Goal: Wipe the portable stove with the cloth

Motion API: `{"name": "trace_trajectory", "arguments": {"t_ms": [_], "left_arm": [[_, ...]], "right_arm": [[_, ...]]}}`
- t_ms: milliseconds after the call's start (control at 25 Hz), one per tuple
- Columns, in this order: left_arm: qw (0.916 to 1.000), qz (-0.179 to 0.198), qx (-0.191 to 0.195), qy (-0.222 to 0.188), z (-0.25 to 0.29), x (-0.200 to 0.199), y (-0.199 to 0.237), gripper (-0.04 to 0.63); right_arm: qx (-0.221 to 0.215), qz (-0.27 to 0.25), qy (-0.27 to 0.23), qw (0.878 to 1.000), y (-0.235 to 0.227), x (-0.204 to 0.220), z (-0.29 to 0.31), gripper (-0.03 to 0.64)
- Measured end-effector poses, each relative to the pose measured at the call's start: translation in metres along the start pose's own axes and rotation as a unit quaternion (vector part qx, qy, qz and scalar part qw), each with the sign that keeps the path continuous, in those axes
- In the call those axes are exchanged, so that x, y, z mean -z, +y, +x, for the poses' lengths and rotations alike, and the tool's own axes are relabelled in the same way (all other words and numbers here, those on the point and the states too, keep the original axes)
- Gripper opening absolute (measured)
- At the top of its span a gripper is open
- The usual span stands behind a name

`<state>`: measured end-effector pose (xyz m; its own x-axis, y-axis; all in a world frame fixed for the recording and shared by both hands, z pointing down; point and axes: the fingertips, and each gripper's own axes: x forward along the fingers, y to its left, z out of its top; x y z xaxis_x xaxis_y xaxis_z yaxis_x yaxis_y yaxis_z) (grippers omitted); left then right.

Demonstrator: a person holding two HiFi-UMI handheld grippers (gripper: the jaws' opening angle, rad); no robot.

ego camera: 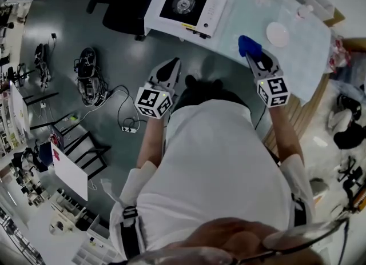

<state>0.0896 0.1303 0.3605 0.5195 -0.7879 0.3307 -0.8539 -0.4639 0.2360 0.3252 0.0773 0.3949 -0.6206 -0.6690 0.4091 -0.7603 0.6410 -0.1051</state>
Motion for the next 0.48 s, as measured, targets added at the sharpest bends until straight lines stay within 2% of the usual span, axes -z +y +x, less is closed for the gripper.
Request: {"name": "trace_trajectory", "arguments": {"t_ms": [480], "left_arm": [[0.9986,0.002,0.048,0.021,0.052,-0.014,0.038,0.032]], "right_arm": [[0.039,0.02,0.003,0.999,-0.019,-0.004,0.043,0.124]]}}
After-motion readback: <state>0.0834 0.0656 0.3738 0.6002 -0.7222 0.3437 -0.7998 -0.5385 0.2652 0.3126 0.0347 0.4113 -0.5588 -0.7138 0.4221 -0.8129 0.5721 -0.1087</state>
